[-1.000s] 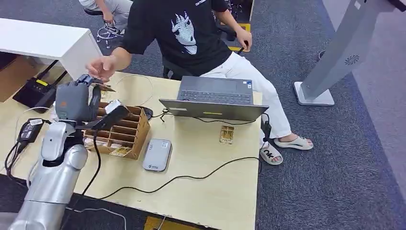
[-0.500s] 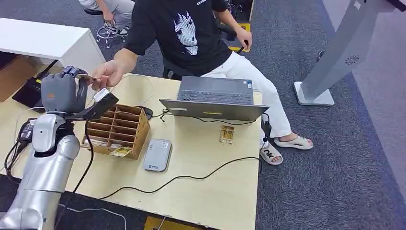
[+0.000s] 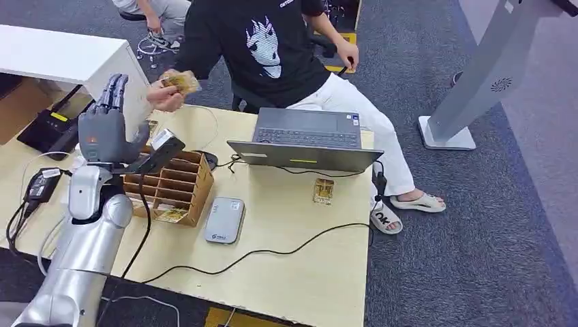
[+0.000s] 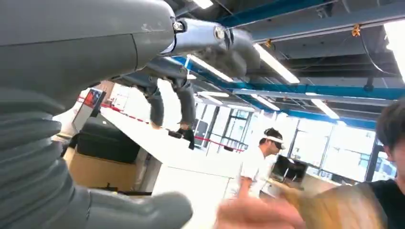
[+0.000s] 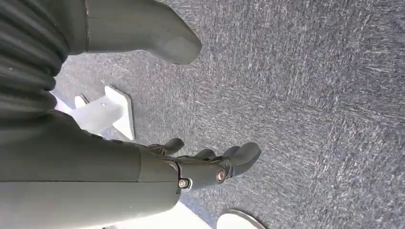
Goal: Pass the card to the sensor for recognition and then transmit it.
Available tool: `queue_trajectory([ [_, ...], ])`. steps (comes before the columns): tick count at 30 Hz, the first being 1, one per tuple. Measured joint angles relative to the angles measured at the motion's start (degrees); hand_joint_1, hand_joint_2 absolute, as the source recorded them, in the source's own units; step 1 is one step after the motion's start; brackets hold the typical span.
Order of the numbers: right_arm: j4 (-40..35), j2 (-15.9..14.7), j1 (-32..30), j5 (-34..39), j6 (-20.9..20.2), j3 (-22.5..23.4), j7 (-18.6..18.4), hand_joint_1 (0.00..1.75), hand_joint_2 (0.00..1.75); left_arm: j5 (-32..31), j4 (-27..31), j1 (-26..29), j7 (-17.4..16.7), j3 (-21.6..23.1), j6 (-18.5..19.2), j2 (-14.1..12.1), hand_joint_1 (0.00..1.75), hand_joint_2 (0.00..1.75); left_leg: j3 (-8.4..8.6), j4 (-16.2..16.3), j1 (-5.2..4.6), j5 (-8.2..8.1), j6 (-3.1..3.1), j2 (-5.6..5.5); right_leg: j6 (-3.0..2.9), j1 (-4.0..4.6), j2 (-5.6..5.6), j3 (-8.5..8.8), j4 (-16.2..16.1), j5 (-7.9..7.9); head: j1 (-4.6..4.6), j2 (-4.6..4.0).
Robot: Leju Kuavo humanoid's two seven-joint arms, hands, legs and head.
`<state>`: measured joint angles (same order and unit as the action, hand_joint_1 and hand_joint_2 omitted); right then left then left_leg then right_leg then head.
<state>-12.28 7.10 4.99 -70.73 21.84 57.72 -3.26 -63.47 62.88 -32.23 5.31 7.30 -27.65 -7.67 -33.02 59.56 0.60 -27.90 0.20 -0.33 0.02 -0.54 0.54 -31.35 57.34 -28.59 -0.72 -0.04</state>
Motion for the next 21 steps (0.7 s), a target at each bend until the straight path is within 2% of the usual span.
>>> queue_trajectory([
  [9, 0.0, 0.0, 0.0, 0.2, 0.0, 0.0, 0.0, 0.0, 1.75, 0.5, 0.6, 0.3, 0.3, 0.0, 0.1, 0.5, 0.0, 1.75, 0.0, 0.0, 0.01, 0.03, 0.0, -0.01, 0.01, 0.0, 0.0, 0.02, 0.0, 0.02, 0.02, 0.0],
  [14, 0.0, 0.0, 0.0, 1.0, 0.0, 0.2, -0.2, 0.0, 1.75, 0.2, 4.1, 2.4, 0.3, 0.1, 2.8, 0.2, 0.0, 1.75, -0.02, 0.0, 0.0, 0.03, 0.01, 0.0, 0.01, 0.0, 0.0, 0.01, 0.0, 0.02, 0.02, 0.02],
  [17, 0.0, 0.0, -0.1, 1.8, 0.0, 0.3, 0.0, 0.0, 1.75, 0.2, 7.2, 4.4, -0.3, 0.6, 6.1, -0.4, 0.0, 1.75, -0.04, 0.0, 0.0, 0.02, 0.01, 0.0, 0.01, 0.0, 0.0, 0.0, 0.0, 0.02, 0.02, 0.0],
  [20, 0.0, 0.0, -0.1, 2.9, 0.1, 1.1, 0.3, 0.0, 1.75, 0.2, 11.5, 6.8, -2.4, 1.9, 13.8, -1.9, 0.0, 1.75, -0.04, 0.0, 0.0, 0.02, 0.01, 0.02, 0.01, 0.0, 0.01, -0.01, 0.0, 0.02, 0.02, 0.0],
  [21, 0.0, 0.0, -0.2, 3.1, 0.1, 1.5, 0.3, 0.0, 1.75, 0.5, 12.7, 7.9, -2.8, 2.3, 15.3, -2.4, 0.0, 1.75, -0.04, 0.0, 0.0, 0.02, 0.01, 0.03, 0.01, 0.0, 0.01, -0.02, 0.0, 0.02, 0.0, 0.0],
])
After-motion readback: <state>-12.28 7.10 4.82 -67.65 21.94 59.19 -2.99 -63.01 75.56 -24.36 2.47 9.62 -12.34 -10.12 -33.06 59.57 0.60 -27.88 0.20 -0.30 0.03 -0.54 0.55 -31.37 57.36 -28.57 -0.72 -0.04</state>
